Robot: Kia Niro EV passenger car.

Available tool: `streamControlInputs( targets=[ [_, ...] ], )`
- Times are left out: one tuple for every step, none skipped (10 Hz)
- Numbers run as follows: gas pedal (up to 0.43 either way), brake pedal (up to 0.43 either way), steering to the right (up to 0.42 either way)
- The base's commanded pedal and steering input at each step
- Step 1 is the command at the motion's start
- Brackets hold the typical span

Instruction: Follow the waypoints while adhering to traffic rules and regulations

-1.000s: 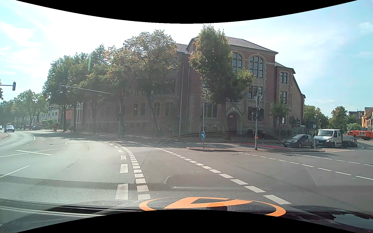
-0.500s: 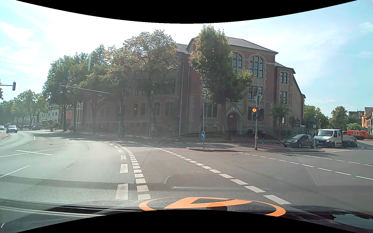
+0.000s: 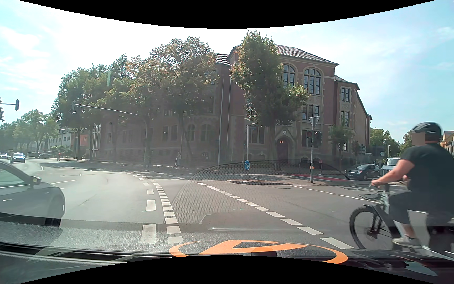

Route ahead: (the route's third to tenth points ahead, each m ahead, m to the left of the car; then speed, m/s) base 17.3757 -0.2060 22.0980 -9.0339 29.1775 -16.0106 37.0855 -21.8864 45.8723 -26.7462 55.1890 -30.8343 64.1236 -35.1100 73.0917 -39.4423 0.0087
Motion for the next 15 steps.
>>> streamControlInputs(
  targets=[
    [0.0,0.0,0.083],
    [0.0,0.0,0.083],
    [0.0,0.0,0.082],
    [0.0,0.0,0.083],
    [0.0,0.0,0.085],
    [0.0,0.0,0.089],
    [0.0,0.0,0.093],
    [0.0,0.0,0.102],
    [0.0,0.0,0.115],
    [0.02,0.0,0.126],
    [0.11,0.0,0.137],
    [0.118,0.0,0.144],
    [0.118,0.0,0.151],
    [0.118,0.0,0.161],
    [0.118,0.0,0.178]
  ],
)
